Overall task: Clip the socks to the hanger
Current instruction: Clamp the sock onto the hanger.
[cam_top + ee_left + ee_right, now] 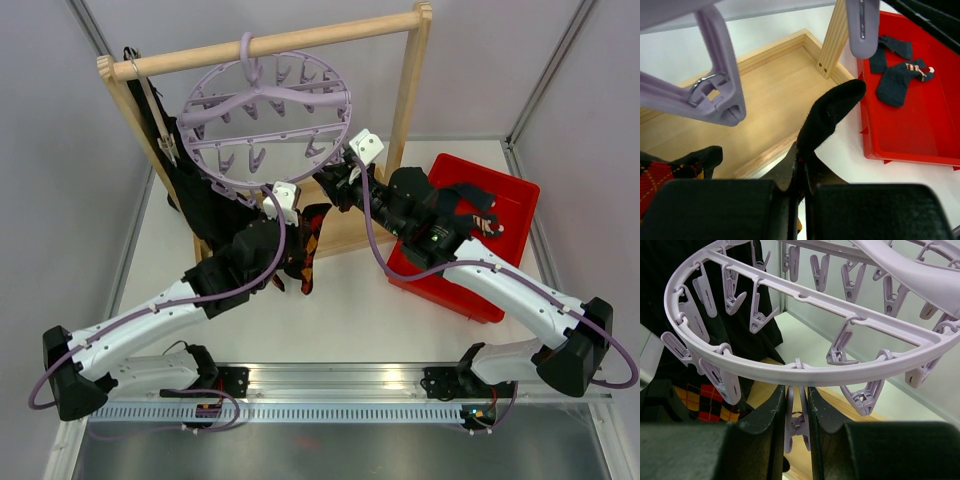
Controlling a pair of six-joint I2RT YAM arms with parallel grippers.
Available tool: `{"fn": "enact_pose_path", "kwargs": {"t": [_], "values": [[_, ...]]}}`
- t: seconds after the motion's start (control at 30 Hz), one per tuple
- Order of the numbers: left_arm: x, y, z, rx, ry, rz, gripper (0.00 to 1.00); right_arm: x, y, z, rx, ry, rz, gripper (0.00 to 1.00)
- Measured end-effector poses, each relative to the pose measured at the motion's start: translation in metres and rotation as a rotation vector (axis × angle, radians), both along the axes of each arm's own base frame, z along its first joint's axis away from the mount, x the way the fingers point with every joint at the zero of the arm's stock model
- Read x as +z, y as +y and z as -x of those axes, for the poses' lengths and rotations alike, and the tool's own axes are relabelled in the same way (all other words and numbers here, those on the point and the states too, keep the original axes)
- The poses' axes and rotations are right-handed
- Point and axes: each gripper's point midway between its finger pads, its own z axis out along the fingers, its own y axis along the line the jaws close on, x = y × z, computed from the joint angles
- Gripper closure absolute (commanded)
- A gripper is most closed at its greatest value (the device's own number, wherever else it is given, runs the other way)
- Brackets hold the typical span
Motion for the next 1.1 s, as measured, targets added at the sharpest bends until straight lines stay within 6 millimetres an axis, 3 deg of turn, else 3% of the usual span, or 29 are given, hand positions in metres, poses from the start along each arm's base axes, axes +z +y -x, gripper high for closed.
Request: {"fn": "enact_pose_path", "kwargs": {"t": [0.37, 1.1], "values": [[0.005, 0.002, -0.010, 0.008, 0.006, 0.058, 0.98, 0.000, 0.000, 0.000, -0.001, 0.002, -0.001, 1.00], [0.020, -0.004, -0.011, -0.019, -0.014, 0.101, 0.98, 0.000, 0.000, 0.000, -0.003, 0.002, -0.001, 1.00]]}}
